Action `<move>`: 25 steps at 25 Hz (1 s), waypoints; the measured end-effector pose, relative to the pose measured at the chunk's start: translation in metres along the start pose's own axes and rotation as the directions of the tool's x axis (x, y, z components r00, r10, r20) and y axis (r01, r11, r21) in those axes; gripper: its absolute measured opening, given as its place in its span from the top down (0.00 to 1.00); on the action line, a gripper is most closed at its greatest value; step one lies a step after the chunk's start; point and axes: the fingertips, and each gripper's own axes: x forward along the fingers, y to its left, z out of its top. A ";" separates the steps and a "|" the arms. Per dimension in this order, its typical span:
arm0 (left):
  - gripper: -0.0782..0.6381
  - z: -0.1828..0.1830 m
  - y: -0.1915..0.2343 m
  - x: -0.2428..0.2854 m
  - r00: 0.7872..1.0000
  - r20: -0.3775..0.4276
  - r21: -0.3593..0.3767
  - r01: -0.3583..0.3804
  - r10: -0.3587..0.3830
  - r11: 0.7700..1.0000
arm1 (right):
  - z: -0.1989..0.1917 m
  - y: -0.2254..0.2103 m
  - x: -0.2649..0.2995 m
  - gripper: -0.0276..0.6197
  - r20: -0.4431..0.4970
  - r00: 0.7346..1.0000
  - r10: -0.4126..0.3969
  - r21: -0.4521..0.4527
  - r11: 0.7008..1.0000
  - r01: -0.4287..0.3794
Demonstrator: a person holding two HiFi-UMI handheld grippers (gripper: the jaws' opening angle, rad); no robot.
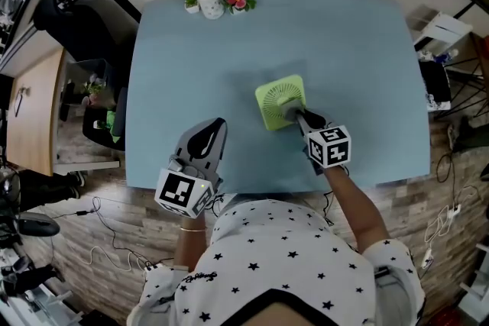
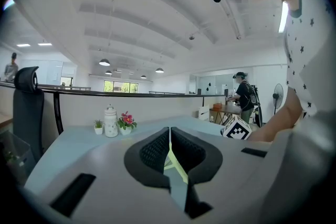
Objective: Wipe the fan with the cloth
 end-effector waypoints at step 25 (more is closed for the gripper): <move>0.84 -0.006 -0.006 0.003 1.000 0.000 -0.015 0.022 -0.022 1.000 | 0.013 0.009 -0.038 0.91 0.070 0.997 0.026 0.007 1.000 -0.027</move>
